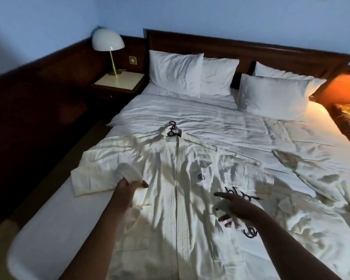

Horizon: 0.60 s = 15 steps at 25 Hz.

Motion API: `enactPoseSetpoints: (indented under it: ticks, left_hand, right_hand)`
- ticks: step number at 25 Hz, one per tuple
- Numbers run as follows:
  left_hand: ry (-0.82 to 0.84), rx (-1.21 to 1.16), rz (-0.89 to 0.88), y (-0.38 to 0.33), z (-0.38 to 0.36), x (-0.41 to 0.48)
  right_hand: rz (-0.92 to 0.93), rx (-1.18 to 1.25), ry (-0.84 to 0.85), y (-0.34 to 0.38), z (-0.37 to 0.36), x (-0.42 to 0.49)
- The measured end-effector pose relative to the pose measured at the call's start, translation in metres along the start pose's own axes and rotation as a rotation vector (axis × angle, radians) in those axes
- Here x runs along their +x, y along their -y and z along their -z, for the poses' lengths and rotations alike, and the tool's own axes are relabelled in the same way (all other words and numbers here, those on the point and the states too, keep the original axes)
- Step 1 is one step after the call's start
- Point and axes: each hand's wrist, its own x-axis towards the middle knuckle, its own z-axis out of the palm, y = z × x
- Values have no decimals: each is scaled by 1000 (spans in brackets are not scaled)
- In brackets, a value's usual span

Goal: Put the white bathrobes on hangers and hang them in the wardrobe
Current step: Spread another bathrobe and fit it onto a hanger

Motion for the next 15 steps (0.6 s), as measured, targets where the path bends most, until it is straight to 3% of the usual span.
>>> enactPoseSetpoints:
  ticks: [4,6,11,15]
  left_hand:
    - [18,109,-17,-26,-32,14]
    - [122,173,-51,-38,-39,23]
    - [188,298,-192,-46,-61,18]
    - [253,459,-193,-17,-89,2]
  right_hand:
    - [264,199,-388,30,16,-8]
    - [317,181,-438,41,19,-6]
    - [306,46,-335,60,-1,-4]
    - [274,-216,33,46,-49,10]
